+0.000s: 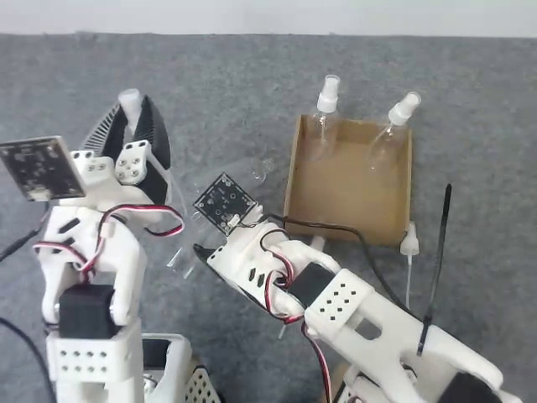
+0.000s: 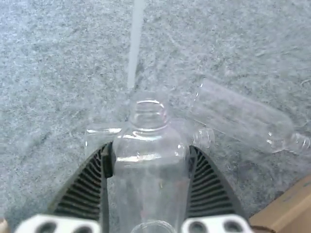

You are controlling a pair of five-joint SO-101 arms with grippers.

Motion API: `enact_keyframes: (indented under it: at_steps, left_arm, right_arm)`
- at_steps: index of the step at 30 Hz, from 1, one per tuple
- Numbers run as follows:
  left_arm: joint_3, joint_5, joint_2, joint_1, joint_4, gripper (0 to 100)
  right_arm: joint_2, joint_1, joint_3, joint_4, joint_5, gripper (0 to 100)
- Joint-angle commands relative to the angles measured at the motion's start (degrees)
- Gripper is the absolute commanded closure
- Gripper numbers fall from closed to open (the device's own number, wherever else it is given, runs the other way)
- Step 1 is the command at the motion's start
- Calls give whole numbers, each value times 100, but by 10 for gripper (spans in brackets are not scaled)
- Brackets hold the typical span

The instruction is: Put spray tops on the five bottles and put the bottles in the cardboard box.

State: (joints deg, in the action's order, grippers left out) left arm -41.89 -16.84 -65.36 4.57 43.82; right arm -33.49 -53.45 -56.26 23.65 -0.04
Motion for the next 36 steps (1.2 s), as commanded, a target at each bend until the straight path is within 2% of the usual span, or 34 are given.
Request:
enact_keyframes:
  at_steps: [1,20,26,32,36]
  left_arm:
    - [22,-53,-97,-35,-193,978]
    - [-303,-185,-97,-290,-193,979]
    - [4,-176,-97,18,-193,979]
    - [-57,-202,-97,-9,-149,979]
    - [57,-193,-149,-237,229,979]
  right_arm:
    - [-312,-66,44,-145,-105,992]
    - [-347,-215,35,-145,-114,992]
    - [-1095,-215,-299,-127,-97,992]
    - [-1552,-207,-580,-136,-88,992]
    - [-1411,-207,-580,-163,-105,992]
